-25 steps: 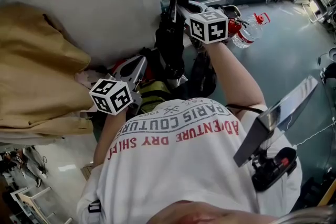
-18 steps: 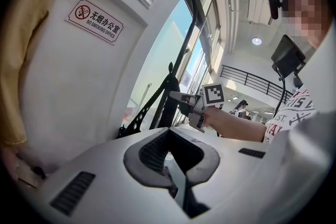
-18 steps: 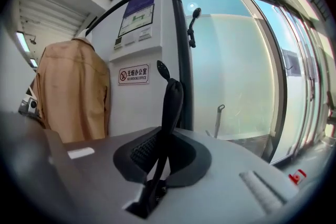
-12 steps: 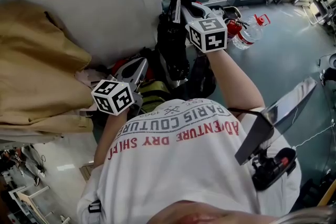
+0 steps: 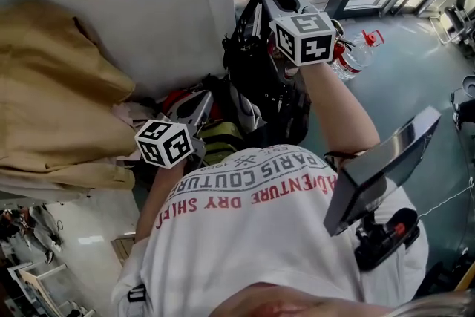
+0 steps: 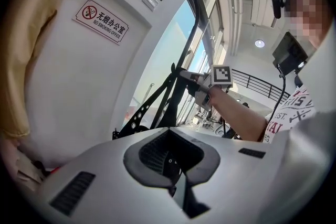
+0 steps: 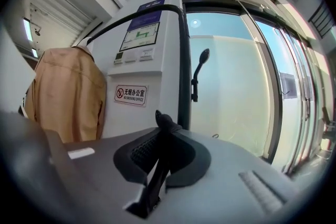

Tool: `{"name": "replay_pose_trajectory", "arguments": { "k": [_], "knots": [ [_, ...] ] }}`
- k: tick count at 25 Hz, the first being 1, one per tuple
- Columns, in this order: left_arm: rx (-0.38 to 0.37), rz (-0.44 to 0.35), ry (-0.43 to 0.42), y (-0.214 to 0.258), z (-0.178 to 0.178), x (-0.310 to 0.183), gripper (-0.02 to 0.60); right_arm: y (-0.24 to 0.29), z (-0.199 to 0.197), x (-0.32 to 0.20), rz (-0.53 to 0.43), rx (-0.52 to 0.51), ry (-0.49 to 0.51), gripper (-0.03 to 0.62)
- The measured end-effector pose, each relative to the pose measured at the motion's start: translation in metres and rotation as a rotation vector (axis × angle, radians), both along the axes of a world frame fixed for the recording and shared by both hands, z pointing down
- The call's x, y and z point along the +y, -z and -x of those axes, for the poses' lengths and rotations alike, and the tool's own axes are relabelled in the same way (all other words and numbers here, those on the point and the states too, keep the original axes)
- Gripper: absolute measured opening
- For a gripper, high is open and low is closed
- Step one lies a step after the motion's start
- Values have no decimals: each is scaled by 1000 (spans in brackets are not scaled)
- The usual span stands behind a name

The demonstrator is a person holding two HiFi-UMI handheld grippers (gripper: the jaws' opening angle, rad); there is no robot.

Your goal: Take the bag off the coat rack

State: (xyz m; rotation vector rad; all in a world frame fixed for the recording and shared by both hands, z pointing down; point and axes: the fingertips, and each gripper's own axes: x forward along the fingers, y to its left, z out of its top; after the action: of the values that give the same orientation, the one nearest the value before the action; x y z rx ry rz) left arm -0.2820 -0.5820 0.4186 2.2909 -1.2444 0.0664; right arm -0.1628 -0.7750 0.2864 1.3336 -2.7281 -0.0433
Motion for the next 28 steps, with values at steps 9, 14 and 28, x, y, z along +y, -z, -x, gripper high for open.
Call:
{"name": "replay_pose_trajectory", "arguments": {
  "k": [9,14,28],
  "knots": [
    [30,16,67,-7,22,9,2,48,23,-15,-20,-6,55,6],
    [42,-2,96,-2,29,9,2,77,42,5,-99,-14,133,6],
    [26,-3,97,6,5,21,2,28,18,103,31,-136,313,6]
  ]
}}
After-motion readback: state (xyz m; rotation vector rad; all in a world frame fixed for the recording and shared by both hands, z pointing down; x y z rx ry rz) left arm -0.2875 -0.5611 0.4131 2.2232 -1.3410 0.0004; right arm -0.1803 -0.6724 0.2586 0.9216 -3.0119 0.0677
